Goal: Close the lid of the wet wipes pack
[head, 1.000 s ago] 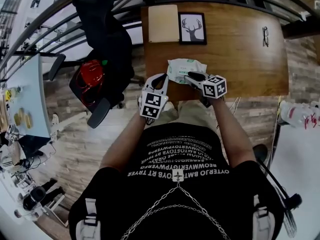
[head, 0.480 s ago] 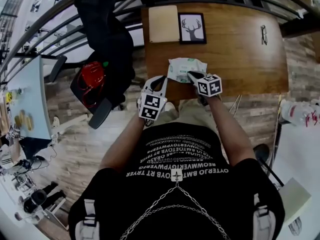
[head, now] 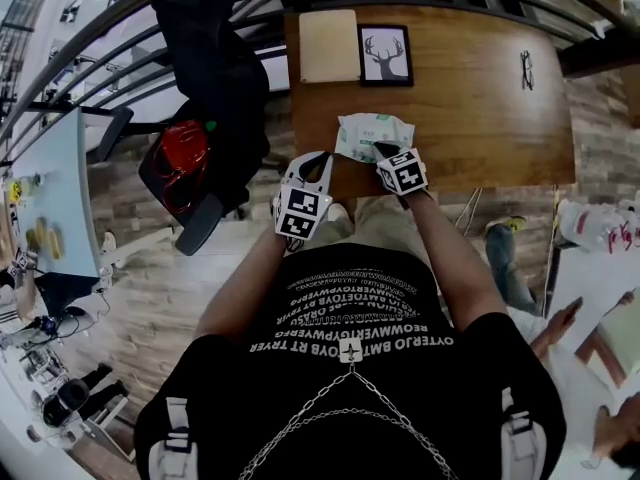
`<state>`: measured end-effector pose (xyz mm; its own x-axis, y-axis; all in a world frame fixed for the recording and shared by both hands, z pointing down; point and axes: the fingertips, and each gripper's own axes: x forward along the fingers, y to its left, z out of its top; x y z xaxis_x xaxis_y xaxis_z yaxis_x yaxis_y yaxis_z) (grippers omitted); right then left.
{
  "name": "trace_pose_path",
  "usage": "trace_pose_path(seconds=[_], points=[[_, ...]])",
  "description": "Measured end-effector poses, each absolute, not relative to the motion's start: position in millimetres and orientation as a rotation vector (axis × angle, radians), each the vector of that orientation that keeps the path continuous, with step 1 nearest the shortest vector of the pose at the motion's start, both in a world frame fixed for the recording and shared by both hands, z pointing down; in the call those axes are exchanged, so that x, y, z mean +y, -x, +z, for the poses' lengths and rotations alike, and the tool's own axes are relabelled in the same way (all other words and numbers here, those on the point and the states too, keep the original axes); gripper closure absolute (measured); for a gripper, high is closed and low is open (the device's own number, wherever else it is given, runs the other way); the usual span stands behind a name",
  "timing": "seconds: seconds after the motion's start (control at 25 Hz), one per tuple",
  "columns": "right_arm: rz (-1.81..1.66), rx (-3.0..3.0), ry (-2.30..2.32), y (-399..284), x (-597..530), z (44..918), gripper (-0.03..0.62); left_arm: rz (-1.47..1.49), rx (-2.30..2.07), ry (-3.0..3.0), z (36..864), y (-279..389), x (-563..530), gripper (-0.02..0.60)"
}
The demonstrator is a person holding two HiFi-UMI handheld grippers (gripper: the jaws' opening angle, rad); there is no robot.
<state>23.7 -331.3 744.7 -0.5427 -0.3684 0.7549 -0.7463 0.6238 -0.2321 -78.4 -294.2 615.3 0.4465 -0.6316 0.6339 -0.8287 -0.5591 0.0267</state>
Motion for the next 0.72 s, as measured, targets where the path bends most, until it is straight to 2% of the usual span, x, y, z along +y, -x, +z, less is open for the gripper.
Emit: trace_pose_path(seconds=[0.32, 0.72], points=[[0.607, -2.175, -0.896, -26.0, -326.1, 720.9, 0.579, 0.777, -1.297, -2.425, 584.2, 84.0, -300.5, 0.552], [0.434, -2.402, -1.186, -58.1, -316.7, 578.7, 0.58, 0.476, -1.498, -2.574, 482.7, 95.8, -314.4, 0.554]])
